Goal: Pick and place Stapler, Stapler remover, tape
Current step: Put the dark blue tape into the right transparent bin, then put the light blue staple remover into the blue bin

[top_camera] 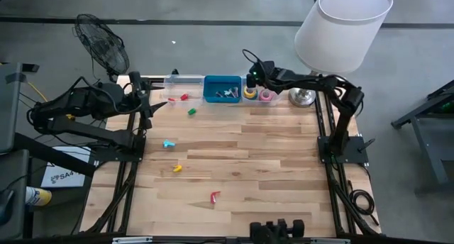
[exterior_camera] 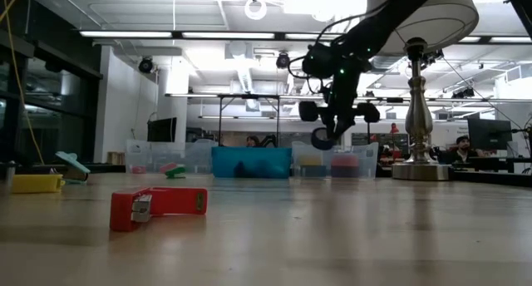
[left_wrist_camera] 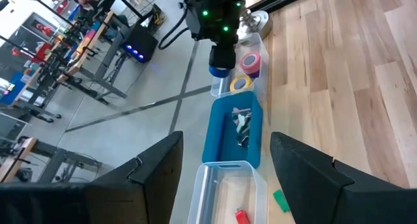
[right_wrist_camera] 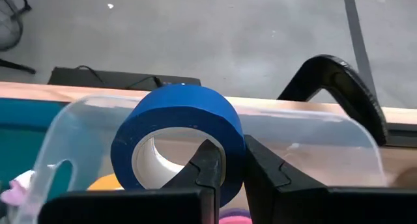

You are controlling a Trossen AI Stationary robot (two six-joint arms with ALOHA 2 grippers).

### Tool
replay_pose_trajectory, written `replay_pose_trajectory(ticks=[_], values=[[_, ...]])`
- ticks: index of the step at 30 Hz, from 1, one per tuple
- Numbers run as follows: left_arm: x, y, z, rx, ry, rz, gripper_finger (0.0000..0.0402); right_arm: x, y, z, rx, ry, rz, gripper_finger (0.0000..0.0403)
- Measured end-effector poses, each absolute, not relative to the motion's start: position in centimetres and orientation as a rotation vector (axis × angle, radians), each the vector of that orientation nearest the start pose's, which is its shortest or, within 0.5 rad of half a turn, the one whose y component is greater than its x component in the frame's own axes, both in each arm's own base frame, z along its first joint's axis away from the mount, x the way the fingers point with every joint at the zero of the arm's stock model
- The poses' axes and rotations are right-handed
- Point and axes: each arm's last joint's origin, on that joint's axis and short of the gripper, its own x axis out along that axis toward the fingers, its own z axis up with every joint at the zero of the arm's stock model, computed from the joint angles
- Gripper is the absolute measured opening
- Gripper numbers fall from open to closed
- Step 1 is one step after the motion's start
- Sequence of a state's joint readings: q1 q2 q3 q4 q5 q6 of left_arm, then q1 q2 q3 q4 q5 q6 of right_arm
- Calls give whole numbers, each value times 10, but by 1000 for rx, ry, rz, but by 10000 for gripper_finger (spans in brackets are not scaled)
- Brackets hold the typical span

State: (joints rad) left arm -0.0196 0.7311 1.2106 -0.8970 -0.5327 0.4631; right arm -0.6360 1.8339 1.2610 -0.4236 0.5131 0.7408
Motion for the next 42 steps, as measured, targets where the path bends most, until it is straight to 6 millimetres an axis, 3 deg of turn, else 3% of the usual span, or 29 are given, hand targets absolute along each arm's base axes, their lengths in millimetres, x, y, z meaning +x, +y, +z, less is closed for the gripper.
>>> replay_pose_trajectory(ticks=[16,31,42], values=[[98,13,409,565,518,405,227,287,-237,195,612,697,-1422,61],[98,13,409,561,515,408,227,288,-235,197,657,692,-1384,173],[98,13,409,553,513,410,227,298,-221,202,680,701,-1273,181]])
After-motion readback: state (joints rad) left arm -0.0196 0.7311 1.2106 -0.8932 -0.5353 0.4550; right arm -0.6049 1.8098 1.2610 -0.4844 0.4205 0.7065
